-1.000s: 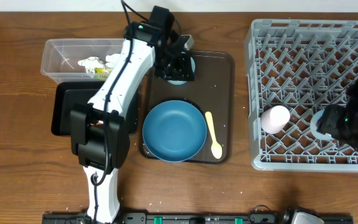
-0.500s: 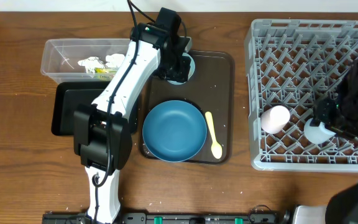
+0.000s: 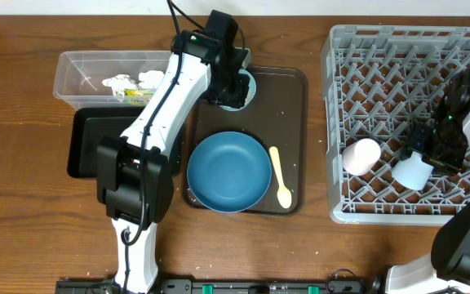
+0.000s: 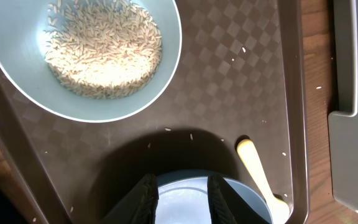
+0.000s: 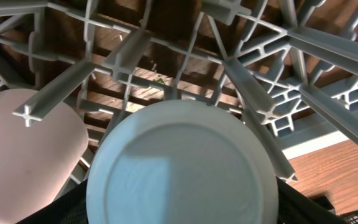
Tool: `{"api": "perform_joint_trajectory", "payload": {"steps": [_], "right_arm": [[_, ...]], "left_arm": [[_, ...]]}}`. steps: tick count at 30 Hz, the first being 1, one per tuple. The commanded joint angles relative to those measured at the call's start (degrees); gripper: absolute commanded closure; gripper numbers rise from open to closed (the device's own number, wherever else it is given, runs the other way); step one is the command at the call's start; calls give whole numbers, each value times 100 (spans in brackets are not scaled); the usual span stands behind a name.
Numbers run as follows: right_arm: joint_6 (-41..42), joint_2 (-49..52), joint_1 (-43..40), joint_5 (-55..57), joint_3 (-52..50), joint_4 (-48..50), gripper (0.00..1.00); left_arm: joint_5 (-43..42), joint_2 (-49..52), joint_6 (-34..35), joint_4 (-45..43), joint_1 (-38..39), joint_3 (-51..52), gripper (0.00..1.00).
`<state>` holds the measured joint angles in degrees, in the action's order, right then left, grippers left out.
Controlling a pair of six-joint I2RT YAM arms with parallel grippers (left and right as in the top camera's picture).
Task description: Sort waste into correct bins and load items into the dishwasher rack
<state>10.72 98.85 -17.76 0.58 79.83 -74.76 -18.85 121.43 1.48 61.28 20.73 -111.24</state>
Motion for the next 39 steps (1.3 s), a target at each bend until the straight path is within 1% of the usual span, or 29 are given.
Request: {"api": "perform_joint_trajectory", "payload": {"steps": [1, 5, 15, 20, 25, 30, 39], "right_arm": [[103, -13, 20, -262, 37, 28, 32], [103, -83, 22, -404, 42, 192, 32], [70, -592, 22, -442, 149, 503, 39], [-55, -671, 22, -442, 146, 382, 39], [-4, -669, 190, -50, 120, 251, 39], [396, -669, 450, 688, 105, 214, 38], [514, -669, 669, 1064, 103, 223, 36]], "left_arm": [[98, -24, -33, 20, -17, -20, 70], [98, -24, -33, 20, -17, -20, 70], [98, -24, -31, 17, -17, -20, 70], [96, -24, -31, 20, -17, -20, 70], [96, -24, -31, 22, -17, -20, 70], [98, -24, -31, 22, -17, -20, 70], [98, -24, -31, 20, -17, -20, 70]]}}
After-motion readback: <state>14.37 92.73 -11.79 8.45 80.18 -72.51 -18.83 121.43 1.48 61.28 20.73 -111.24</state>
